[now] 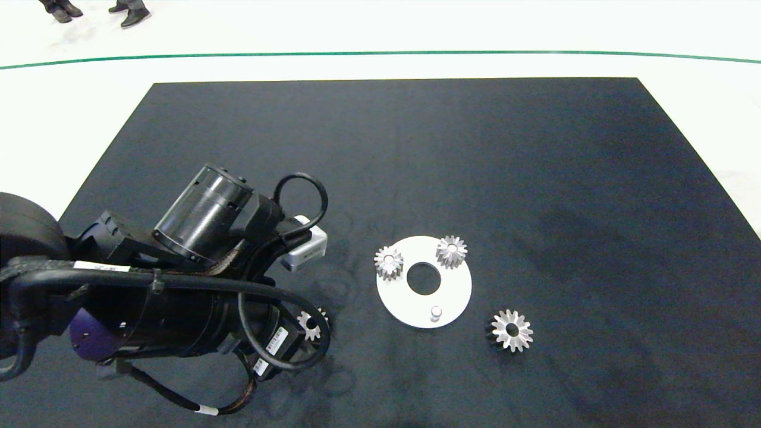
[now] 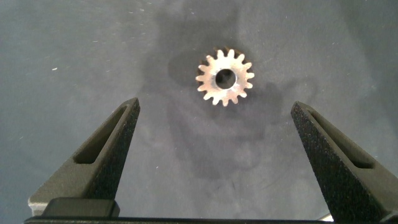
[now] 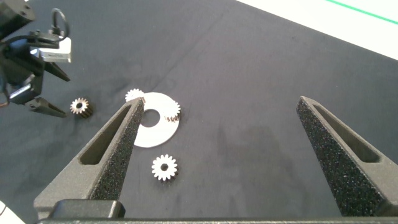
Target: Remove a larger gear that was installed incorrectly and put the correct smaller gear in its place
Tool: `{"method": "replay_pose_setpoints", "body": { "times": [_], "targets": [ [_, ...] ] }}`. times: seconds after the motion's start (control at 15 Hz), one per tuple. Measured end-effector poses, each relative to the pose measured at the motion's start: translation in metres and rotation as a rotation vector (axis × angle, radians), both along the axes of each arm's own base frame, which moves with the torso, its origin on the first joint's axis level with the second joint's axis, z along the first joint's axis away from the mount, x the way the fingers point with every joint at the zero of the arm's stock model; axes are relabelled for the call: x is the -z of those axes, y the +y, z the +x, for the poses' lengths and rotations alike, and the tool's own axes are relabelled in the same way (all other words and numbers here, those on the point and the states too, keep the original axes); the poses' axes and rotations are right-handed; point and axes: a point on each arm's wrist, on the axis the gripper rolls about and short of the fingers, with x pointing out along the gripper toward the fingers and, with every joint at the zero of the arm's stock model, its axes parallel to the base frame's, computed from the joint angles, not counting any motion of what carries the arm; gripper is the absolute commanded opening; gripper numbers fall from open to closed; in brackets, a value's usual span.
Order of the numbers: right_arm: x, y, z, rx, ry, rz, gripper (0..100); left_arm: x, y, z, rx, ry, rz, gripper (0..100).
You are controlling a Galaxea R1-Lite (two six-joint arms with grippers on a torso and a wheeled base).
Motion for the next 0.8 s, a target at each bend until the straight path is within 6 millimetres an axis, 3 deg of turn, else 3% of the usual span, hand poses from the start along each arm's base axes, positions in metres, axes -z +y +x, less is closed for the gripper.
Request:
{"method": "replay_pose_setpoints", "body": {
  "times": [0.6,0.8],
  "targets": [
    [0.001,0.001,0.001,-0.002,0.005,-0.005,100,0.017,-0.009,0.011,0.029,0.042,0.059,100],
    [0.001,0.002,0.001,-0.002,0.008,-0.008,100,0.019,-0.014,0.016,0.029,0.021,0.042,95]
  ]
}}
